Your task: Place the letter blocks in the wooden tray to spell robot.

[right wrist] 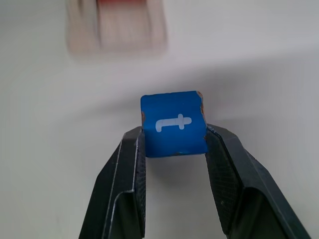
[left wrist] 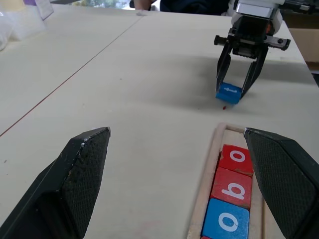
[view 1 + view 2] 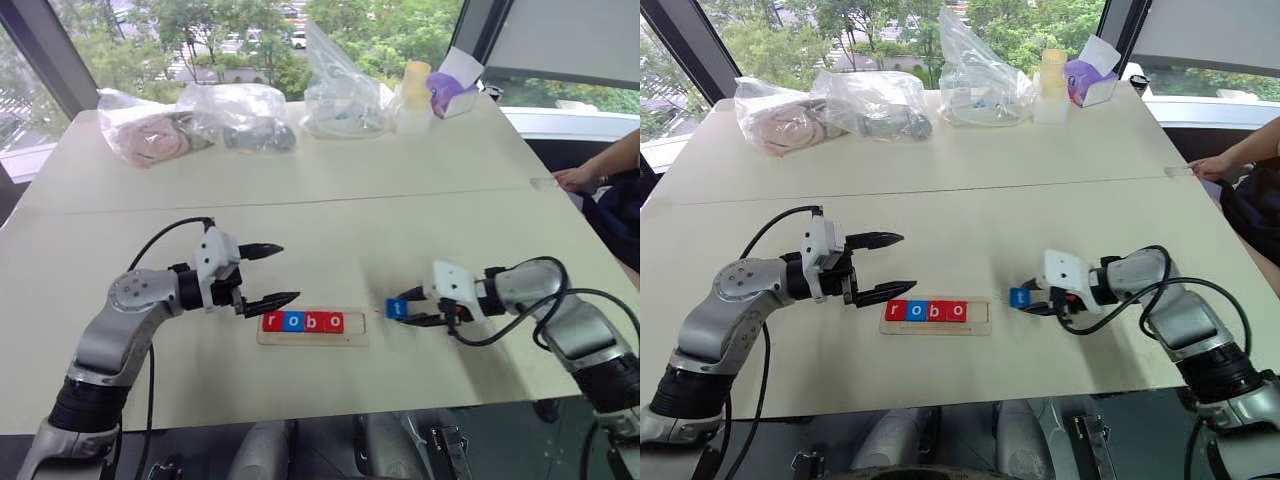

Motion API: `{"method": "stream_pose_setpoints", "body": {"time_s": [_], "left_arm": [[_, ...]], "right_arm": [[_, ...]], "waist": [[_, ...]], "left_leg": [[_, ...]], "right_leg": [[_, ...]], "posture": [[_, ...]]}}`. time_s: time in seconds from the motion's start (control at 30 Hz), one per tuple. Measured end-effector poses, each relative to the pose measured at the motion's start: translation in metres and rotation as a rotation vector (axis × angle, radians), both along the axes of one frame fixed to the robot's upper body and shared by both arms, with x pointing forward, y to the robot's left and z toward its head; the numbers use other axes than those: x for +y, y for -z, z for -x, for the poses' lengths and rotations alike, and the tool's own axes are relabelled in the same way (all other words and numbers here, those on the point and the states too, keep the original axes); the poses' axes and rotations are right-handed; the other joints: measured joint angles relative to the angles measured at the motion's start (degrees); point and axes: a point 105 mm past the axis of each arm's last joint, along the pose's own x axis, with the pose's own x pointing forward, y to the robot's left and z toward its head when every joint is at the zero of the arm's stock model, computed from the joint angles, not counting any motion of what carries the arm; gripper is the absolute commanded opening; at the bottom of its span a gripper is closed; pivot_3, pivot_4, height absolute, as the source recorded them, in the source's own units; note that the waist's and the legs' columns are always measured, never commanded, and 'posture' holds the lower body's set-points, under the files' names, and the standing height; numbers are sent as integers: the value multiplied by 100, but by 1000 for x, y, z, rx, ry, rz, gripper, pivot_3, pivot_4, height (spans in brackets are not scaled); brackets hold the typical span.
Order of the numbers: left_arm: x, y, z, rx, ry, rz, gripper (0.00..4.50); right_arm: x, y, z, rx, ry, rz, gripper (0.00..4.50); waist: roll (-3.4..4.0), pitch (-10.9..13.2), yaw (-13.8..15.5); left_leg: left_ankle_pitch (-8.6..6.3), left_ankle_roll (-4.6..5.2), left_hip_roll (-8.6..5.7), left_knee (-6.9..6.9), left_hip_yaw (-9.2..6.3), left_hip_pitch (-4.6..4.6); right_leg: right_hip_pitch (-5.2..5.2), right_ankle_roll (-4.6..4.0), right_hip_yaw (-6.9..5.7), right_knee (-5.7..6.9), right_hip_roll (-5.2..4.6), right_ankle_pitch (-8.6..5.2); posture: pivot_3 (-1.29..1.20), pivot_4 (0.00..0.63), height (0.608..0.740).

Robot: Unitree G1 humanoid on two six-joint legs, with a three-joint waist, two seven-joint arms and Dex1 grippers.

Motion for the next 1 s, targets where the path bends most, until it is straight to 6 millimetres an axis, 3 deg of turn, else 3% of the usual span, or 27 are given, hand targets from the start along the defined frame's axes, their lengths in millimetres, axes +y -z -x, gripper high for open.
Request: {"method": "stream_pose_setpoints", "body": {"time_s": [0.17, 0.4, 1.0], "left_arm": [[-1, 0, 0, 0, 1, 1, 4500], [0, 1, 0, 6, -3, 1, 4500], [-1, 2, 3, 12, -12, 5, 4500]], "right_arm": [[40, 2, 8, 23, 15, -45, 1120], [42, 12, 9, 68, 61, -11, 1120], [51, 14, 18, 91, 9, 4, 1120]], "waist": [[-2, -1, 8], [-2, -1, 9], [-2, -1, -3]], "left_leg": [[0, 0, -1, 0, -2, -1], [0, 0, -4, 0, -2, -3], [0, 0, -3, 0, -3, -3]], "right_leg": [[0, 0, -2, -1, -2, 0], [0, 0, -5, -4, 1, 0], [0, 0, -7, -2, 2, 0]], "posture": [[0, 150, 740], [0, 150, 740], [0, 150, 740]]}}
